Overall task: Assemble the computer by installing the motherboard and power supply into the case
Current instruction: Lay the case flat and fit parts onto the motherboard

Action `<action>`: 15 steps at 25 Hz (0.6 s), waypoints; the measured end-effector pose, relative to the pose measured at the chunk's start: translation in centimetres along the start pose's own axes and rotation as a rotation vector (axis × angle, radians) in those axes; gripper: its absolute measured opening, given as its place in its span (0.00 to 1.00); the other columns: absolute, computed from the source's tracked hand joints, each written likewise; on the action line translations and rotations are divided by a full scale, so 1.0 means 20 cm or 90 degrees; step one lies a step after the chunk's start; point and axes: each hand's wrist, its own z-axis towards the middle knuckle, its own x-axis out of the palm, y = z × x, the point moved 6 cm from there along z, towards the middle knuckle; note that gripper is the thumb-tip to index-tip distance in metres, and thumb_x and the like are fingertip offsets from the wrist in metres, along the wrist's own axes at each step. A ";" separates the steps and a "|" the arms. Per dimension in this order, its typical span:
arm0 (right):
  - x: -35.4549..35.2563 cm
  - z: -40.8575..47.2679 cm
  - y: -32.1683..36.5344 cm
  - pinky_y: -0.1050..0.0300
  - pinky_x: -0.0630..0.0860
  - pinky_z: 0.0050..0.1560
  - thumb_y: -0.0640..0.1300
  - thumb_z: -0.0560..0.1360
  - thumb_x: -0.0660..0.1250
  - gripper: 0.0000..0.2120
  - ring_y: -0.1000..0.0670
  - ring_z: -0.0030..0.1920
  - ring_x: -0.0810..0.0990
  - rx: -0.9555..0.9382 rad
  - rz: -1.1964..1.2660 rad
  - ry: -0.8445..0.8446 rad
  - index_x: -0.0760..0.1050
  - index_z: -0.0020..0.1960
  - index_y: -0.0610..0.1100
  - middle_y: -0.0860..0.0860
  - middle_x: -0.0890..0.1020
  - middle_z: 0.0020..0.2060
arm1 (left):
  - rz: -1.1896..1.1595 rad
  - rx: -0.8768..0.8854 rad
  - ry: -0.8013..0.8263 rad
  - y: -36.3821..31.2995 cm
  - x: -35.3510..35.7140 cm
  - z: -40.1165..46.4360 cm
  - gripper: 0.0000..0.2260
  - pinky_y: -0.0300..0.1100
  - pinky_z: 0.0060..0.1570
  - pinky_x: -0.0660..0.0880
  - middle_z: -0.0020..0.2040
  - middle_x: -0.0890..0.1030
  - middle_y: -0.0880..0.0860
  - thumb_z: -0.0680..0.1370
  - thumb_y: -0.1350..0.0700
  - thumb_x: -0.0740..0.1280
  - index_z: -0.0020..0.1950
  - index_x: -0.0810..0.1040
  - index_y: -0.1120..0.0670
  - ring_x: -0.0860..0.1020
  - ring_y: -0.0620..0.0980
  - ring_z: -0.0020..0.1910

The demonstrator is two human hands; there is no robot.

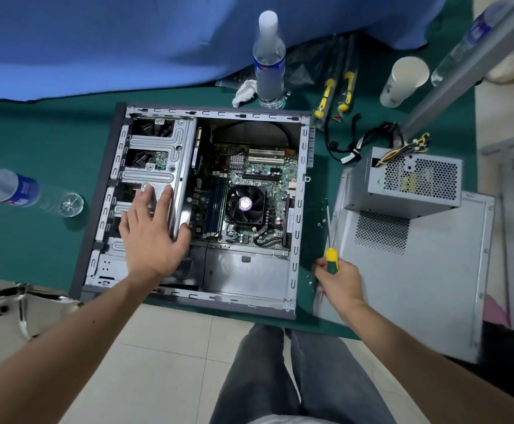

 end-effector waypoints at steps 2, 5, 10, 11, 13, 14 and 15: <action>-0.06 -0.02 0.08 0.63 0.76 0.30 0.39 0.76 0.70 0.03 0.56 0.27 0.78 -0.028 0.017 -0.002 0.80 0.45 0.45 0.50 0.82 0.41 | 0.001 0.000 0.008 -0.01 0.00 -0.01 0.33 0.63 0.73 0.55 0.77 0.59 0.58 0.73 0.44 0.60 0.78 0.62 0.49 0.55 0.59 0.77; -0.11 -0.03 0.28 0.64 0.74 0.29 0.40 0.76 0.70 0.03 0.56 0.25 0.76 -0.074 0.055 0.009 0.80 0.44 0.47 0.51 0.80 0.35 | 0.010 -0.003 0.015 -0.01 0.01 -0.01 0.33 0.63 0.73 0.55 0.78 0.59 0.58 0.73 0.43 0.58 0.78 0.62 0.49 0.55 0.59 0.77; -0.12 -0.07 0.67 0.58 0.73 0.29 0.39 0.74 0.73 0.03 0.52 0.26 0.74 -0.142 0.130 0.008 0.79 0.46 0.43 0.48 0.77 0.29 | 0.033 -0.003 0.031 -0.01 0.03 -0.03 0.33 0.64 0.73 0.55 0.78 0.59 0.59 0.74 0.41 0.54 0.79 0.60 0.49 0.54 0.59 0.78; -0.12 -0.08 0.73 0.59 0.72 0.28 0.39 0.73 0.73 0.03 0.53 0.25 0.73 -0.147 0.148 -0.002 0.79 0.45 0.43 0.48 0.77 0.29 | 0.038 -0.003 0.038 -0.02 0.04 -0.03 0.33 0.64 0.73 0.54 0.78 0.58 0.59 0.74 0.40 0.53 0.79 0.59 0.49 0.53 0.58 0.78; -0.10 -0.10 0.85 0.57 0.71 0.28 0.40 0.72 0.73 0.03 0.54 0.25 0.74 -0.163 0.154 -0.007 0.80 0.44 0.44 0.46 0.78 0.29 | 0.051 -0.003 0.058 -0.03 0.06 -0.03 0.34 0.63 0.74 0.51 0.79 0.56 0.59 0.76 0.39 0.51 0.80 0.55 0.49 0.50 0.57 0.79; -0.08 -0.11 0.90 0.58 0.70 0.28 0.41 0.72 0.73 0.03 0.54 0.25 0.74 -0.172 0.145 0.001 0.80 0.44 0.44 0.45 0.80 0.30 | 0.058 -0.002 0.072 -0.03 0.06 -0.04 0.34 0.63 0.75 0.50 0.80 0.55 0.59 0.76 0.38 0.51 0.81 0.53 0.49 0.49 0.57 0.79; -0.04 -0.11 0.94 0.58 0.70 0.29 0.42 0.73 0.72 0.02 0.54 0.26 0.74 -0.183 0.135 0.013 0.80 0.44 0.44 0.46 0.82 0.32 | 0.063 -0.001 0.087 -0.03 0.06 -0.03 0.34 0.62 0.75 0.48 0.80 0.54 0.59 0.76 0.38 0.51 0.81 0.52 0.49 0.48 0.57 0.79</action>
